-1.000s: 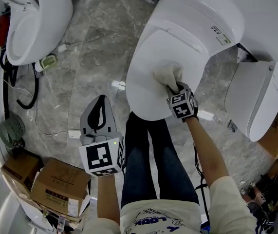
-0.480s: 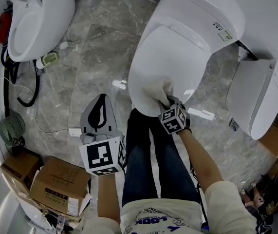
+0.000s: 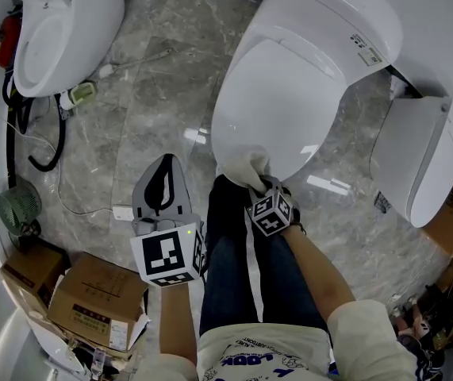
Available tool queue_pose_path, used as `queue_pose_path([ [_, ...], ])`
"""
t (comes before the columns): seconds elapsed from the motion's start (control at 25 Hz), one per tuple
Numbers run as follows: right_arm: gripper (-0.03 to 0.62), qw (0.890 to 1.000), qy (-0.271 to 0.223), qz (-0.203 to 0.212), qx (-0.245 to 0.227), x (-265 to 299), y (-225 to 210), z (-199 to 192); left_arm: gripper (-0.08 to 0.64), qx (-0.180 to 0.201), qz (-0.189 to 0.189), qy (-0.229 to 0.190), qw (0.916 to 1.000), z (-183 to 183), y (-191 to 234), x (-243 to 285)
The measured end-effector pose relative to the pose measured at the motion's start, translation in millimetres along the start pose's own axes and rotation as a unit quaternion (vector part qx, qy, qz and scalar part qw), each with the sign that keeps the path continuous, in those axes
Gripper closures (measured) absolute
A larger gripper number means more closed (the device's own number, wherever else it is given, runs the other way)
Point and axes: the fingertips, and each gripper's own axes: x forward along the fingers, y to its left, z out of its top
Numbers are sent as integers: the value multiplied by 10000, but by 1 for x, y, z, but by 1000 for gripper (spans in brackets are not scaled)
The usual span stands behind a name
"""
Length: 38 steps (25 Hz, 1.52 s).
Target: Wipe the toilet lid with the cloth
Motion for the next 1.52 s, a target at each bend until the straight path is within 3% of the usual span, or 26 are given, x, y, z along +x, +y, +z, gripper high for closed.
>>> queue_pose_path([
  [0.24, 497, 9999, -94, 126, 40, -4, 1, 3, 551, -9, 8, -12, 10000, 3, -4, 4],
  [0.44, 499, 9964, -731, 39, 422, -34, -24, 25, 551, 8, -56, -18, 10000, 9, -12, 8],
  [0.64, 499, 9806, -1667, -519, 888, -88, -98, 65, 551, 19, -105, -31, 9999, 18, -19, 15],
  [0.8, 499, 9656, -2032, -1120, 1173, -120, -186, 85, 551, 70, -172, -45, 9998, 27, -28, 24],
  [1.0, 499, 9560, -1920, -1627, 1507, -124, -277, 85, 551, 119, -241, -19, 9996, 32, -40, 38],
  [1.16, 499, 9528, -1633, -1800, 1817, -112, -323, 76, 551, 154, -298, 12, 9994, 35, -49, 49],
  [1.4, 499, 9557, -1068, -1700, 2154, -79, -352, 62, 552, 198, -332, 66, 9992, 38, -57, 65],
  [1.52, 499, 9614, -764, -1607, 2097, -67, -351, 55, 552, 206, -342, 76, 9992, 39, -61, 69],
])
